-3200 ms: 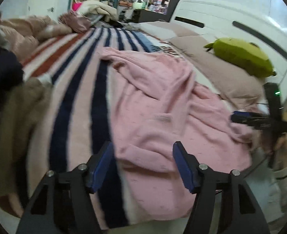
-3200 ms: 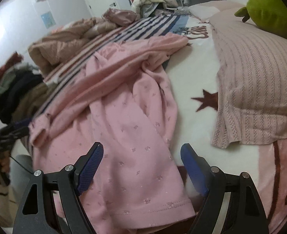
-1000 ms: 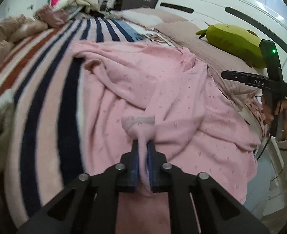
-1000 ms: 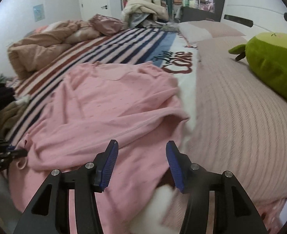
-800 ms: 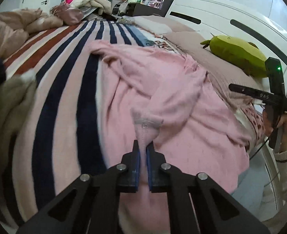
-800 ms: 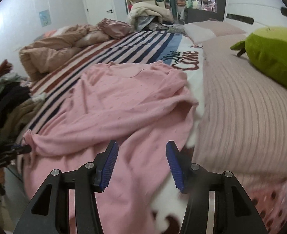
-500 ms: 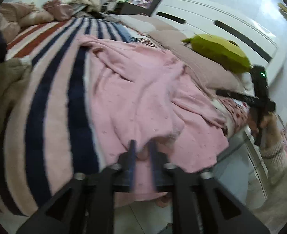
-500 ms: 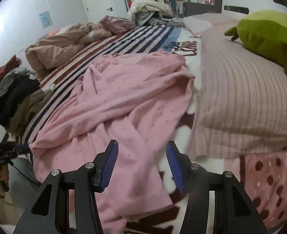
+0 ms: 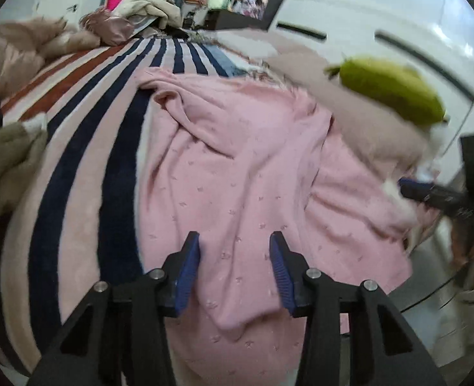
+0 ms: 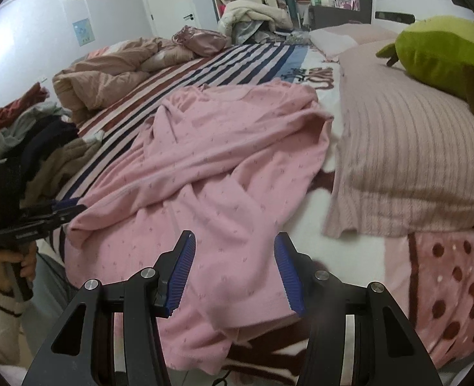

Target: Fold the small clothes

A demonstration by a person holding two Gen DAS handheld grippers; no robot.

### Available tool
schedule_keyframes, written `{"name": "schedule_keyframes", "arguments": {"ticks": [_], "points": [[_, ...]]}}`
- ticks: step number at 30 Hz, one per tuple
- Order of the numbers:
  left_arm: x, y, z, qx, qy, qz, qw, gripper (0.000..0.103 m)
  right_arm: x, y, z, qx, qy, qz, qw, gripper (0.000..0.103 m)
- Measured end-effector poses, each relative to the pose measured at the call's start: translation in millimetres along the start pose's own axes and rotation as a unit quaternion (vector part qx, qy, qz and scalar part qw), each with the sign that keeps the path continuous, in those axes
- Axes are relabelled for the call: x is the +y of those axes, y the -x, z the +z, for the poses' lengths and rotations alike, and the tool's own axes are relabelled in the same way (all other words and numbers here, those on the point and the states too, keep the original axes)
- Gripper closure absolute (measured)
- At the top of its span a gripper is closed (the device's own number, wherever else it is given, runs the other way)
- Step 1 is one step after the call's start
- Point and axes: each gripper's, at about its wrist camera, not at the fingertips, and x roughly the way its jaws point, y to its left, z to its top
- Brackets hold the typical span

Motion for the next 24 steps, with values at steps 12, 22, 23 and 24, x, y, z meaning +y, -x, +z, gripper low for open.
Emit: {"name": "schedule_keyframes", "arguments": {"ticks": [12,22,23,24], "points": [[14,46,-21,-0.022,0.004,0.098,0.9949,0.096,-22,1,-25,0.014,-0.043,-0.004,0.999,0.057],[32,46,-29,-0.020,0.047,0.039,0.9980,0.041,-21,-7,-30,0.032,-0.046,0.023,0.998,0.055],[33,47,-27,-0.026,0.051,0.038,0.9976,0.040,-21,-7,-32,0.035,-0.047,0.033,0.998,0.053],[38,47,-24,-0.028,0.058,0.043,0.9970,0.040,-21,-7,-33,0.038,-0.048,0.040,0.997,0.049]]}}
